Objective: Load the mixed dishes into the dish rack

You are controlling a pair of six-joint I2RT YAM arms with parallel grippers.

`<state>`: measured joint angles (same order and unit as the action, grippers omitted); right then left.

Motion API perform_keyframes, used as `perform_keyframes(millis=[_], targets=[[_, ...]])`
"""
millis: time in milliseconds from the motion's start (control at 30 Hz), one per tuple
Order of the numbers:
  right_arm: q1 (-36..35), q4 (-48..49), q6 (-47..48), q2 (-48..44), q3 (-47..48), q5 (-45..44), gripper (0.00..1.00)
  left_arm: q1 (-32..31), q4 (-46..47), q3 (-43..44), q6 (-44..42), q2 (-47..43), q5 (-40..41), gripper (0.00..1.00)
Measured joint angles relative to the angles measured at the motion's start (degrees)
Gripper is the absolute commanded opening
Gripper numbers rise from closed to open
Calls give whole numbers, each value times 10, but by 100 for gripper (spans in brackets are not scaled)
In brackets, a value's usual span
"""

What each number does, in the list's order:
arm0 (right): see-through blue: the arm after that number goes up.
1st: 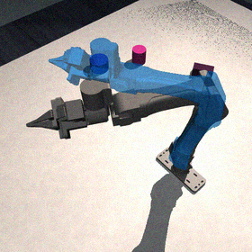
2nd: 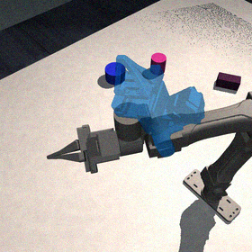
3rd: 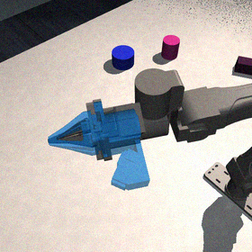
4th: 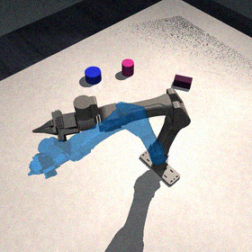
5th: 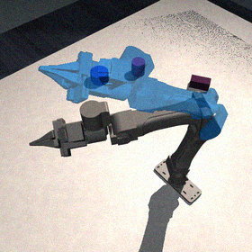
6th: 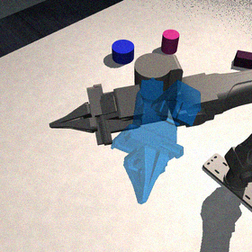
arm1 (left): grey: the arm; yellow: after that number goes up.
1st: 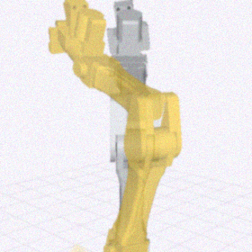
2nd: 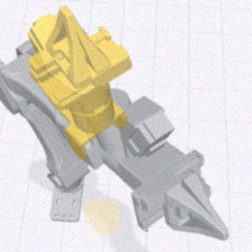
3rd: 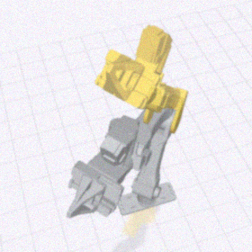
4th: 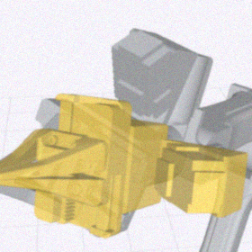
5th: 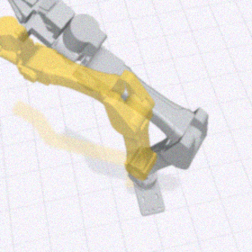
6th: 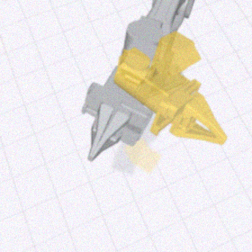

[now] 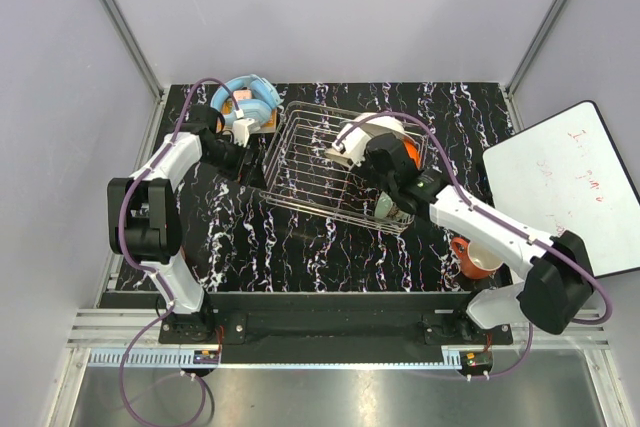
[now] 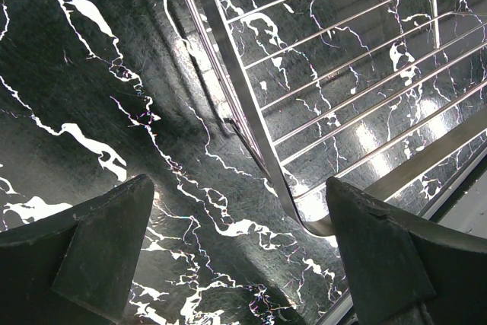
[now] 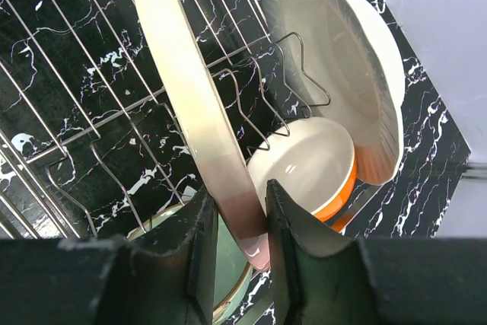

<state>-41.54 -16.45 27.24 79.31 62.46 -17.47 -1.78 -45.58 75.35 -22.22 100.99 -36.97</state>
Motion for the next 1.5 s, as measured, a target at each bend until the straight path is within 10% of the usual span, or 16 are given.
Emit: perform_keyframes(millis=[367,733,1500], targets=[[-4,19,-14,-57,-64,-18,29,0,-3,0,0,0,0,99],[-1,-37,-84,-90,-111,-70,76,0,-3,0,0,0,-2,99],[0,-98,-211,-268,-36,-144,84,-7,-5,42,10,43,2,99]])
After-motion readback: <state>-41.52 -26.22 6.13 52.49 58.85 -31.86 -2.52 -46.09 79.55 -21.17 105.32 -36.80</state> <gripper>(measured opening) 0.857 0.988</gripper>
